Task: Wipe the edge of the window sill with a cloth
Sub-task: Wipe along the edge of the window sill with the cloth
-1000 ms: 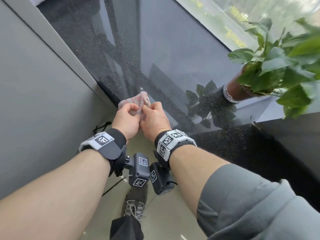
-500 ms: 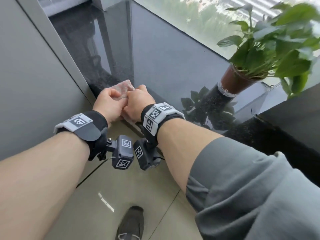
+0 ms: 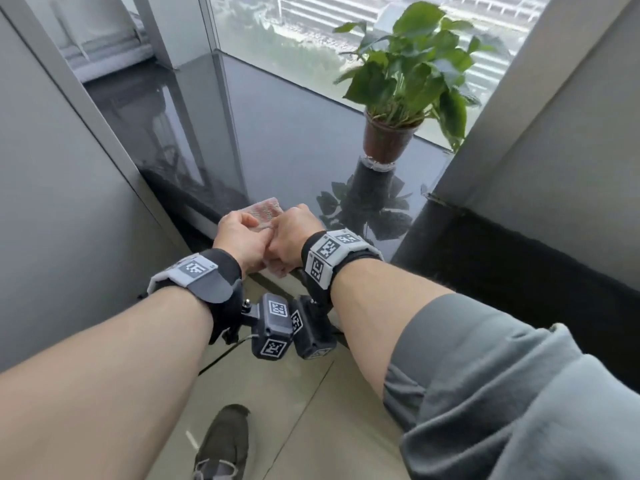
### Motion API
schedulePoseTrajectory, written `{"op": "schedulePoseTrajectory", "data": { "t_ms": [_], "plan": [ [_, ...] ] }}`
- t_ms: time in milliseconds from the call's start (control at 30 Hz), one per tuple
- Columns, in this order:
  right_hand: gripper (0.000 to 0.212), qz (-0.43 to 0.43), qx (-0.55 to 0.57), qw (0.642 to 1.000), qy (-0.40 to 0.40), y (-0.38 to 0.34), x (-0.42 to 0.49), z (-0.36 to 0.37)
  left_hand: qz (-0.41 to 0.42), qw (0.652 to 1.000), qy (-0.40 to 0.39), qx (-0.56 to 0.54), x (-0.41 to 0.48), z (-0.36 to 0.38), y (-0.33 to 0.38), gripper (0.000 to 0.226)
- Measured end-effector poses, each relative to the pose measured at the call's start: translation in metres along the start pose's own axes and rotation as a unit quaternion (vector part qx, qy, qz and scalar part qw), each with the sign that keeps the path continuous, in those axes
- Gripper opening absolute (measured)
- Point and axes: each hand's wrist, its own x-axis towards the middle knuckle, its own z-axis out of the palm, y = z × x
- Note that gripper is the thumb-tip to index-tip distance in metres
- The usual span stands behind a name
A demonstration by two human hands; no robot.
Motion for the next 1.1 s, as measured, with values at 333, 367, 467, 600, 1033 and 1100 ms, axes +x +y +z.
{"op": "schedulePoseTrajectory", "data": {
  "t_ms": [333,367,467,600,1033,1100],
  "plan": [
    [0.036,0.104,0.050,0.993,0.019,0.075,-0.025,-0.032,0.015,0.992,-0.119,0.031,-0.011,0.085,0.014,0.031],
    [0.036,0.114,0.049,0.992,0.025,0.084,-0.029,-0.034,0.014,0.990,-0.134,0.032,-0.014,0.095,0.013,0.032],
    [0.038,0.142,0.015,0.989,0.039,0.105,-0.041,-0.037,0.011,0.986,-0.166,0.031,-0.023,0.120,0.008,0.033],
    [0.043,0.177,0.029,0.981,0.071,0.122,-0.055,-0.046,0.025,0.979,-0.198,0.032,-0.031,0.140,0.010,0.034],
    [0.041,0.285,0.037,0.950,0.123,0.181,-0.123,-0.085,0.051,0.935,-0.343,0.072,-0.079,0.217,0.031,0.040],
    [0.037,0.302,0.041,0.942,0.139,0.193,-0.134,-0.093,0.056,0.926,-0.365,0.074,-0.090,0.234,0.036,0.041]
  ]
}}
